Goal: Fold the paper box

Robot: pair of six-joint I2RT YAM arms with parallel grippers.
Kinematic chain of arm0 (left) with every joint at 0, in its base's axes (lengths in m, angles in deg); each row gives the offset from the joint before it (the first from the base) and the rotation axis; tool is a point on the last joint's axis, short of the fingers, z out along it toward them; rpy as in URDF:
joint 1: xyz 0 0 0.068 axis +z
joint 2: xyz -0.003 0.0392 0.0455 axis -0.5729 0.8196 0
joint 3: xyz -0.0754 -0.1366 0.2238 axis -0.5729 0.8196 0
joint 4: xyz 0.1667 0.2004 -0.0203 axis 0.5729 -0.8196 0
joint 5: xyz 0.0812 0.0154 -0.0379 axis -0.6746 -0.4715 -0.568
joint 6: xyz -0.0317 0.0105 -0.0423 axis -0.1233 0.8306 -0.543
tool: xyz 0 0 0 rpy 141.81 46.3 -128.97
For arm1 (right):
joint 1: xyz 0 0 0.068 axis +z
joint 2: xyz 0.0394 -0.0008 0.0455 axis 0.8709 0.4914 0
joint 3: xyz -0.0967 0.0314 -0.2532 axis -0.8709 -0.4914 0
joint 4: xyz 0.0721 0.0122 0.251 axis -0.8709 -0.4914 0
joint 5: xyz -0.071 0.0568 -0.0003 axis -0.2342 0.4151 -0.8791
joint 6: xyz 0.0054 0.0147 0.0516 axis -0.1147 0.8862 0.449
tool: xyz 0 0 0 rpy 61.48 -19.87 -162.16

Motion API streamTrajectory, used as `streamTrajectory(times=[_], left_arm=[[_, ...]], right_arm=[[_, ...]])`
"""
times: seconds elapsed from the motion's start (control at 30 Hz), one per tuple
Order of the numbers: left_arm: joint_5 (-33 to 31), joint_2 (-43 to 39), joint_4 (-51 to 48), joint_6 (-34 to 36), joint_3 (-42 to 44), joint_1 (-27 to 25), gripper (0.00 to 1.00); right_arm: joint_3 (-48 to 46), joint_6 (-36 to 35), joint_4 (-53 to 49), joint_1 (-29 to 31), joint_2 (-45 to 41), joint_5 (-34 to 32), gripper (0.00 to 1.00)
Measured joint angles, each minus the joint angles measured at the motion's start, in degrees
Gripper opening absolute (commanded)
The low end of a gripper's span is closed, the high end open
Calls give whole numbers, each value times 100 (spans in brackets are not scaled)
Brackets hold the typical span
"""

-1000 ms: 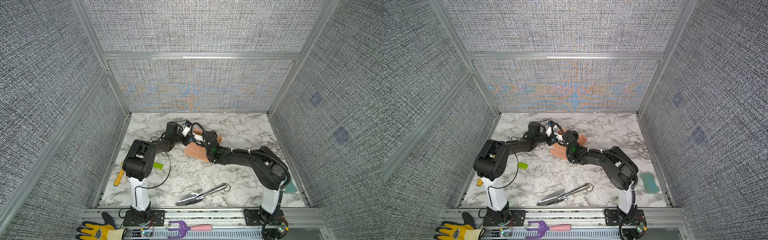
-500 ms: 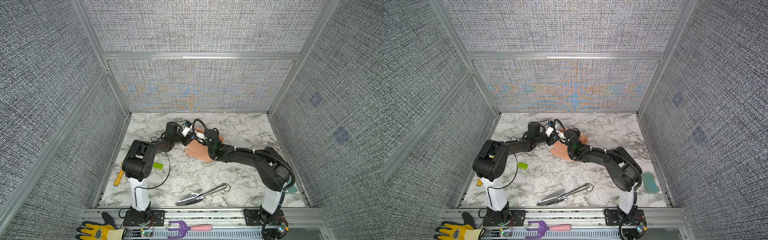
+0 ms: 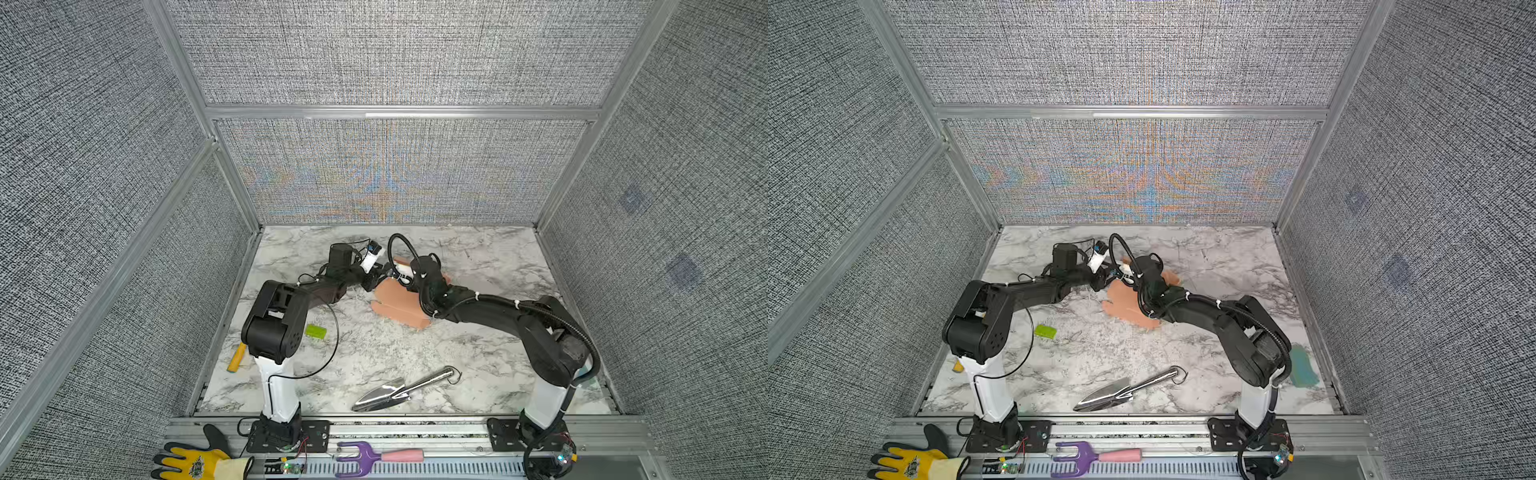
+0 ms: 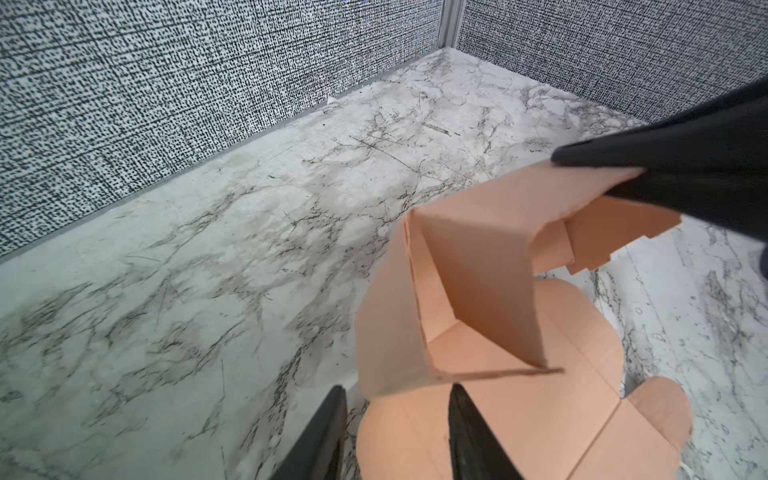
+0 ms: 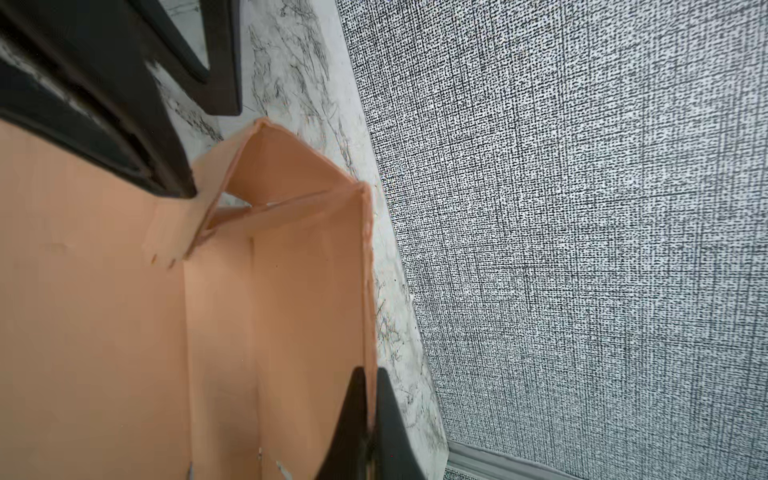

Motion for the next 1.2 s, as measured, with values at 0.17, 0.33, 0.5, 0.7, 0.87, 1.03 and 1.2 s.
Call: streamTrajectory(times=[0.17, 0.33, 0.5, 0.7, 0.87, 1.03, 1.2], left_arm=[[92, 0, 70, -2, 20, 0, 43], [188, 0, 153, -11, 22, -4, 43], [278, 0, 157, -20, 22, -22, 44], [271, -9, 157, -7, 22, -109, 45], [236, -13, 160, -7, 15, -149, 45], [221, -13, 160, -4, 0, -181, 45], [181, -13, 157, -2, -46, -186, 45]], right_arm=[[72, 157, -245, -42, -63, 94, 0], [79, 221, -400, -44, -42, 90, 0], [131, 308, -455, -74, 13, 44, 0], [216, 407, -599, -118, 22, 11, 0], [216, 509, -719, -160, -24, 22, 0], [216, 651, -741, -188, -118, 105, 0], [216, 688, -769, -208, -116, 140, 0]])
